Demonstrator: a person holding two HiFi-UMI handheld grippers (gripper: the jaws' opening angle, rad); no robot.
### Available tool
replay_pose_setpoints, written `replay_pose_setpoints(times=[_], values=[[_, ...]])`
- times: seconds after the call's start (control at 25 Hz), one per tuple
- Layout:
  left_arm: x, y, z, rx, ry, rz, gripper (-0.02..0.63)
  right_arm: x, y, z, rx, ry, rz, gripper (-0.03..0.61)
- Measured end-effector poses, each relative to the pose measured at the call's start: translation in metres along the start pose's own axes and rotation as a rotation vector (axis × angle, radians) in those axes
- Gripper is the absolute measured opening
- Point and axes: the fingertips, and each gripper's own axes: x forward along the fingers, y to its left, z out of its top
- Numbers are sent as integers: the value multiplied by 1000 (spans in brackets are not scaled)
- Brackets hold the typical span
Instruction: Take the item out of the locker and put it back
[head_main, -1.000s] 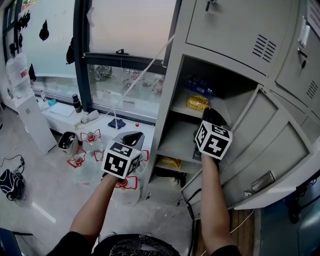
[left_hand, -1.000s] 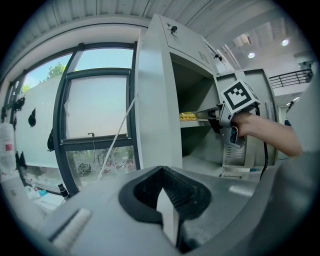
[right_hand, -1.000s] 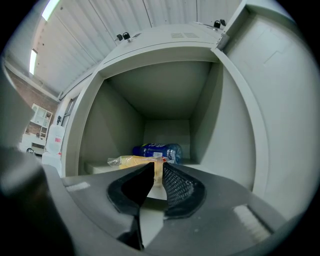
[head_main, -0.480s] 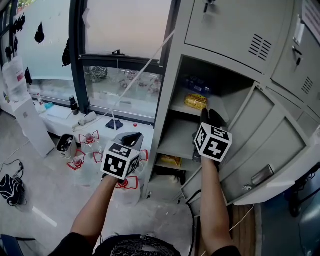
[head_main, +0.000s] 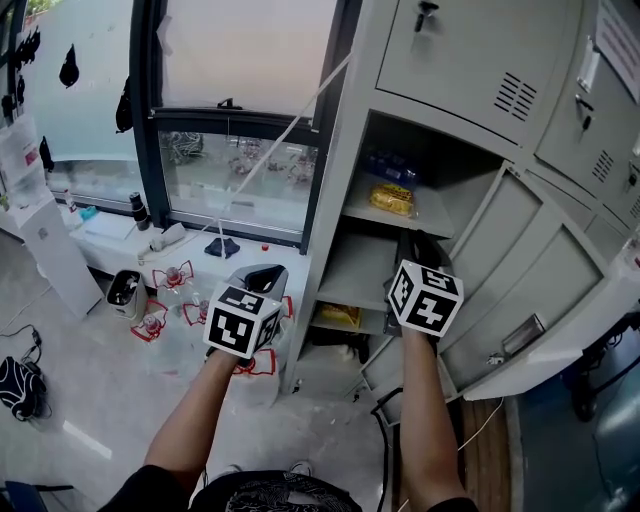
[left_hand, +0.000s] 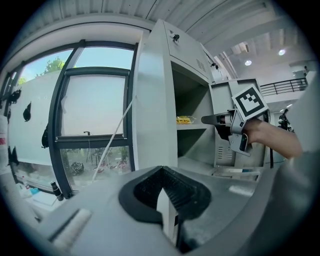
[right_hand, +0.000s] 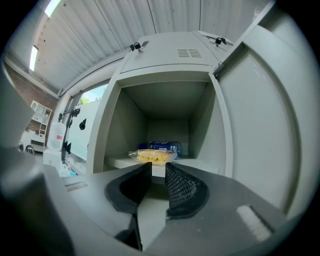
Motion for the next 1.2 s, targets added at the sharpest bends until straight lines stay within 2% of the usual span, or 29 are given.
replay_pose_setpoints(times=[0.4,1.0,1.2], values=[[-19,17,-10,-5,-11,-3,9,-21,38,-18,-18,34,27,94],[-63,62,-17,14,-66,33,9,-44,137,-27,-61,37,151,94],[-83,82,-20,-22,-78,35,9,-44,175,-31,-68,47,196,95]])
